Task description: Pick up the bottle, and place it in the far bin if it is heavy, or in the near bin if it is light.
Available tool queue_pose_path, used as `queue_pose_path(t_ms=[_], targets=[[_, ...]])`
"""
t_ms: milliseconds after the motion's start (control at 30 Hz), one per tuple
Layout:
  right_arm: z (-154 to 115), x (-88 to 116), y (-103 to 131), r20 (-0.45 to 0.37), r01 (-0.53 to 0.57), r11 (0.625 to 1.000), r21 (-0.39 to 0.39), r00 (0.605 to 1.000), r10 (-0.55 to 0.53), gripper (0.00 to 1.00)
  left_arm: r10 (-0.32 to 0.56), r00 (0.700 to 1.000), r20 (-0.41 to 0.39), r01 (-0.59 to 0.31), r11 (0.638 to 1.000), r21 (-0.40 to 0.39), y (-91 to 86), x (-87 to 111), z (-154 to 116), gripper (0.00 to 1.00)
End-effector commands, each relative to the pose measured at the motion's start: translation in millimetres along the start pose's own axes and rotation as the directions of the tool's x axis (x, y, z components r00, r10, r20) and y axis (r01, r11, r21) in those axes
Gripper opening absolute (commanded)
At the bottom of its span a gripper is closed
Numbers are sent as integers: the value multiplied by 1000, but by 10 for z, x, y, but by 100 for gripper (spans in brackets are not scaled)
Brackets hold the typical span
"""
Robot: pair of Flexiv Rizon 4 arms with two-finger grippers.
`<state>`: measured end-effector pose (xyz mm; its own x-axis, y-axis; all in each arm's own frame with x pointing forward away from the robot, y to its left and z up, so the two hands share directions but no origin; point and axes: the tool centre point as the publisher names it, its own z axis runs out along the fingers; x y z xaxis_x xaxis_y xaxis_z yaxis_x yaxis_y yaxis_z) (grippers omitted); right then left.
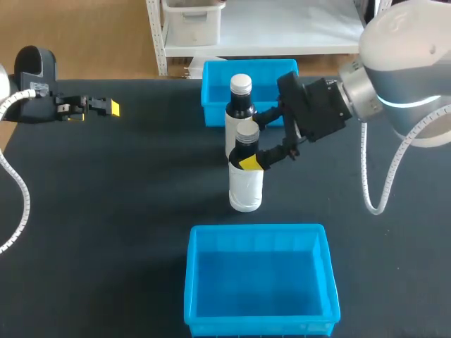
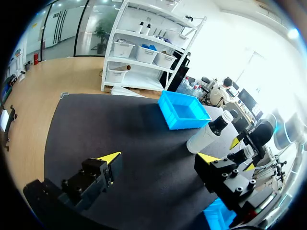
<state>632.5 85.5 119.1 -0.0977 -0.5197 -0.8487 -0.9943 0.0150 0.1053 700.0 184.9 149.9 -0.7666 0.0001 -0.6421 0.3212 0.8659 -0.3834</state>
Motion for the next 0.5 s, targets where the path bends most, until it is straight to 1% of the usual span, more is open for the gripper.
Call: queue_pose_path(t_ms=[33, 67, 100, 200, 233, 267, 367, 467, 500], targets=[[10, 0, -2, 4, 1, 1000, 1, 1000, -1, 100, 0, 1000, 0, 0, 1000, 0, 0, 0, 0, 100], [11, -2, -3, 5, 2, 1000, 2, 1000, -2, 99, 0, 1000, 0, 0, 1000, 0, 0, 0, 0, 100], [13, -3, -3, 6, 2, 1000, 2, 1000, -2, 95, 0, 1000, 0, 0, 1000, 0, 0, 0, 0, 100], [17, -5, -7, 8, 2, 1000, 4, 1000, -2, 91, 0, 1000, 0, 0, 1000, 0, 0, 0, 0, 100], [17, -6, -8, 9, 3, 1000, 5, 1000, -3, 84, 0, 1000, 0, 0, 1000, 0, 0, 0, 0, 100], [18, -5, -10, 10, 3, 1000, 5, 1000, -3, 75, 0, 1000, 0, 0, 1000, 0, 0, 0, 0, 100], [18, -5, -12, 10, 5, 1000, 6, 1000, -6, 58, 0, 1000, 0, 0, 1000, 0, 0, 0, 0, 100], [17, -5, -12, 7, 7, 1000, 7, 1000, -8, 50, 0, 1000, 0, 0, 1000, 0, 0, 0, 0, 100], [15, -7, -12, 6, 8, 1000, 7, 1000, -8, 49, 0, 1000, 0, 0, 1000, 0, 0, 0, 0, 100]])
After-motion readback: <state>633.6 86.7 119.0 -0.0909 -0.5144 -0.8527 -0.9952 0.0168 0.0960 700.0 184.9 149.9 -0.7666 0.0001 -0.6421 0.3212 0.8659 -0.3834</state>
